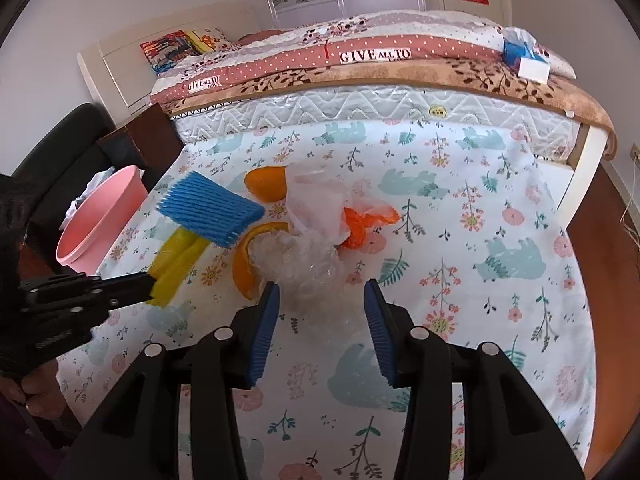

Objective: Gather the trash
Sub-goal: 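Move both tools back over the blue net and yellow cloth, then grasp the yellow cloth with the left gripper while the right gripper grasps the blue foam net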

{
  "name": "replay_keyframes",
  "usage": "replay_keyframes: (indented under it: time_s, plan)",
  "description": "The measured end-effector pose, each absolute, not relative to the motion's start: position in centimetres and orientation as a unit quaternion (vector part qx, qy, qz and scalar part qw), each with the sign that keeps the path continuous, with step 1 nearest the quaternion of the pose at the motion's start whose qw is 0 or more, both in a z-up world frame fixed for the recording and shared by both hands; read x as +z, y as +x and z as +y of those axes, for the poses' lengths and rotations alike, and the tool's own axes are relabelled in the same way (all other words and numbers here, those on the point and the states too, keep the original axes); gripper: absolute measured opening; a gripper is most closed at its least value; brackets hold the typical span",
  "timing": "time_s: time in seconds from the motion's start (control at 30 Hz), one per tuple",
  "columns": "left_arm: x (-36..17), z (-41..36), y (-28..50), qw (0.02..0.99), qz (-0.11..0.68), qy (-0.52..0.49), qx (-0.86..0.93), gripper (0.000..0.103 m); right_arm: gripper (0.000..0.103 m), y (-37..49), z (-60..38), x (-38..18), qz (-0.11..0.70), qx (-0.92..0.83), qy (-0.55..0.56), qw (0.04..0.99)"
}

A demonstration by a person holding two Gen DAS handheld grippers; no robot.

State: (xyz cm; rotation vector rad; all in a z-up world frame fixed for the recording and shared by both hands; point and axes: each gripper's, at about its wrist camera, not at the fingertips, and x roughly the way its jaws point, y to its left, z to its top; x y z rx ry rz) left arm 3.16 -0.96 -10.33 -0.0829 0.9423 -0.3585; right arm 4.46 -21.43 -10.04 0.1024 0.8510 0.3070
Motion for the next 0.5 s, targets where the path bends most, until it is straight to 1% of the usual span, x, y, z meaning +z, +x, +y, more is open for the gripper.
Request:
replay_keyframes:
  time_s: [0.03,0.13,0.17,0.23,0.27,0.3,0.33,0.5]
  plan:
    - [-10.1,-0.9,2.9,0.875,0.450,-0.036,-0.172,0.005,0.044,4.4,-21.4,-10.1,0.414,0.148,0.053,0.897]
    - [-9.3,-0.4,2.1,0.885,0.435,-0.014,-0.163,0.005,0.036,4.1,-21.3,-10.0,0.415,0.146,0.051,0.897]
    - [-9.0,-0.2,1.9,0.889,0.430,-0.009,-0.159,0.005,0.026,4.0,-21.2,-10.0,0.414,0.146,0.052,0.897]
    - [-8.3,0.3,1.4,0.897,0.415,-0.006,-0.150,0.005,0.020,3.7,-21.2,-9.6,0.412,0.151,0.056,0.897]
    - [-8.0,0.5,1.3,0.900,0.409,-0.008,-0.148,0.005,0.014,3.5,-21.2,-9.5,0.410,0.151,0.057,0.898]
    - [-7.6,0.8,1.1,0.904,0.402,-0.011,-0.145,0.005,0.013,3.2,-21.1,-9.2,0.407,0.154,0.058,0.899]
    - [-7.2,1.0,1.0,0.907,0.395,-0.013,-0.145,0.005,0.006,3.0,-21.1,-8.9,0.404,0.155,0.058,0.900]
    - [-6.0,1.5,0.3,0.913,0.380,-0.013,-0.149,0.005,0.005,1.7,-21.1,-6.8,0.374,0.163,0.056,0.911]
